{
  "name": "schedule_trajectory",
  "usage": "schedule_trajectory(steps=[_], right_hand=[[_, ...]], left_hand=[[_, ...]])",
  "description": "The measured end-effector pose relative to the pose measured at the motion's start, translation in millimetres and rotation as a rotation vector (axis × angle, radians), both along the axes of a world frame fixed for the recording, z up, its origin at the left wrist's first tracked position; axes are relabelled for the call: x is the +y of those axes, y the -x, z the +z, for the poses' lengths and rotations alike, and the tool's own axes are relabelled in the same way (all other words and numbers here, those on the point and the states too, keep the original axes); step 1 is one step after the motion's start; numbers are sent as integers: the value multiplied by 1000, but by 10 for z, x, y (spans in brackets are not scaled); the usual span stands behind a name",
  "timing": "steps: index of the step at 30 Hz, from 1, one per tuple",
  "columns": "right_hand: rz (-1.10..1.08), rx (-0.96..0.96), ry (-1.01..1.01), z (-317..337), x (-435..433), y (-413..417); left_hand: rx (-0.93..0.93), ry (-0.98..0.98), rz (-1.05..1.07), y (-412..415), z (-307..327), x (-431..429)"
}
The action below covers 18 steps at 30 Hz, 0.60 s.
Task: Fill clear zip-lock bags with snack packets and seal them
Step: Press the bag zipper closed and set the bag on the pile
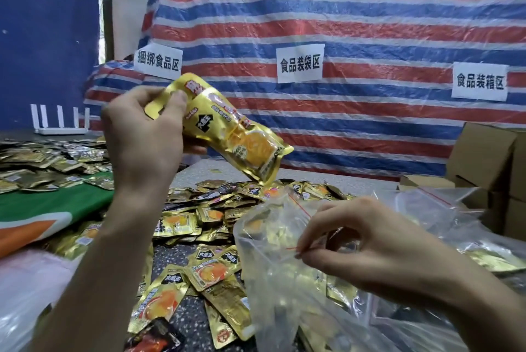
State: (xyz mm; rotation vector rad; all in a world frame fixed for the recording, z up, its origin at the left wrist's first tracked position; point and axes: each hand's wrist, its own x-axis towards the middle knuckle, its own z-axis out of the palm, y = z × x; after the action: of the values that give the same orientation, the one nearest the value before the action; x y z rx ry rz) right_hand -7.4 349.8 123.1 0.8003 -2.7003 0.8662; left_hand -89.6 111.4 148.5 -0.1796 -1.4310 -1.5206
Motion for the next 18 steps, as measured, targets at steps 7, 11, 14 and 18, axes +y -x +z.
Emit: schedule_trajectory(steps=[7,11,14,18], right_hand=[[-9,84,54,-15,-19,-7],[-12,128,75,-22,-53,-1],[-10,233,167,-35,-88,-4],[-26,353,271,-38,-111,6]], left_hand=[[25,247,36,-407,40,219],[-40,430,23,-456,23,343],[-133,589,37,-447,-31,411],[-205,673,-69,-445,-80,553]])
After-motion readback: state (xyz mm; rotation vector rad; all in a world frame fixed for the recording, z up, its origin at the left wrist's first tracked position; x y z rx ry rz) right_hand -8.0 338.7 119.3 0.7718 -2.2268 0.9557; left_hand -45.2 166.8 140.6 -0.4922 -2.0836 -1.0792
